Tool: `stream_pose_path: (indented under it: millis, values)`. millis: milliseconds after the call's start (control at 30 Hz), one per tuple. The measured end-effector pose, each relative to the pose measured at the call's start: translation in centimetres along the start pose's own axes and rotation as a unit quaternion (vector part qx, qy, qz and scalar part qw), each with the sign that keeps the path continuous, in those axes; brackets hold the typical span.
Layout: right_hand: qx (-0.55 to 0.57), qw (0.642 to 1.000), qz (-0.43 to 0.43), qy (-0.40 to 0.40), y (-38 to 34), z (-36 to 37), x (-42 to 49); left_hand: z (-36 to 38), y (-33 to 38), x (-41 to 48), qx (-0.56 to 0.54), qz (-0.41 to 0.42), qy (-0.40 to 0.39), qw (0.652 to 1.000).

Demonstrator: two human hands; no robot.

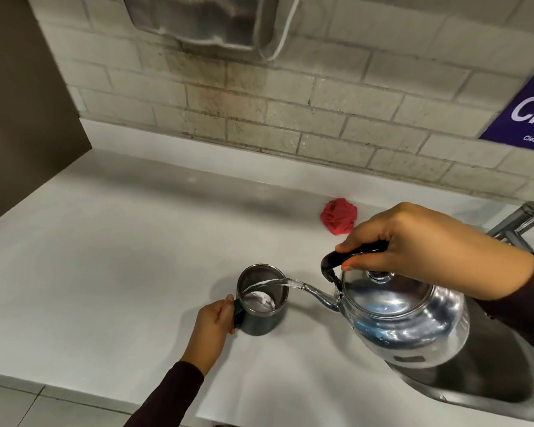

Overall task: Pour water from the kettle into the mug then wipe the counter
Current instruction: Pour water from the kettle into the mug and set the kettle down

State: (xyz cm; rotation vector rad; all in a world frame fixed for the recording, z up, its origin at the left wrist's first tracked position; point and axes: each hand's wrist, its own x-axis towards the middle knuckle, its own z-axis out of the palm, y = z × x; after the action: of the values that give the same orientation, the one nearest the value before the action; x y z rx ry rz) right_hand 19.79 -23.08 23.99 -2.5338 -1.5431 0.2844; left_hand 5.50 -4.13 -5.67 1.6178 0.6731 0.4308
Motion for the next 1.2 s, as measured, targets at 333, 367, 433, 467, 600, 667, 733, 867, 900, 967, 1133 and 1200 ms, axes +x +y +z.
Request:
stream_pose_path:
  millis: [333, 367, 433, 467, 600, 667, 733, 867, 900, 967, 1133, 1200]
  values:
    - [-0.027, 0.999, 0.003, -0.018, -0.5, -0.4, 0.1, 0.0, 0.0, 0.1, -0.002, 0.001, 0.000, 1.000]
    - [-0.031, 0.999, 0.001, -0.021, -0.5, -0.5, 0.1, 0.0, 0.0, 0.1, -0.001, 0.000, -0.002, 1.000]
    - [-0.039, 0.999, -0.002, -0.024, -0.7, -0.6, 0.2, 0.0, 0.0, 0.1, 0.002, 0.001, -0.003, 1.000]
    - [-0.042, 0.999, -0.002, -0.023, -0.7, -0.7, 0.2, 0.0, -0.1, 0.1, 0.003, 0.002, -0.002, 1.000]
    - [-0.056, 0.998, -0.009, -0.022, -1.0, -0.9, 0.3, 0.0, -0.2, 0.1, 0.003, 0.002, -0.002, 1.000]
    - [-0.063, 0.998, -0.014, -0.022, -1.2, -1.0, 0.5, 0.0, -0.3, 0.1, 0.003, 0.002, -0.002, 1.000]
    - [-0.068, 0.997, -0.019, -0.021, -1.3, -1.0, 0.7, 0.0, -0.3, 0.2, 0.001, 0.001, -0.003, 1.000]
    - [-0.079, 0.996, -0.027, -0.023, -1.3, -1.1, 1.0, 0.1, -0.2, 0.2, 0.001, 0.001, -0.002, 1.000]
    - [-0.083, 0.996, -0.030, -0.024, -1.4, -1.1, 1.0, 0.1, -0.2, 0.2, -0.001, 0.001, -0.003, 1.000]
    - [-0.094, 0.995, -0.035, -0.024, -1.4, -1.1, 1.1, 0.1, -0.2, 0.1, -0.006, -0.002, -0.002, 1.000]
    - [-0.115, 0.992, -0.043, -0.025, -1.4, -1.1, 1.3, 0.2, 0.0, 0.2, -0.001, -0.005, 0.001, 1.000]
    - [-0.119, 0.992, -0.044, -0.023, -1.4, -1.2, 1.4, 0.2, 0.0, 0.2, -0.004, -0.005, 0.001, 1.000]
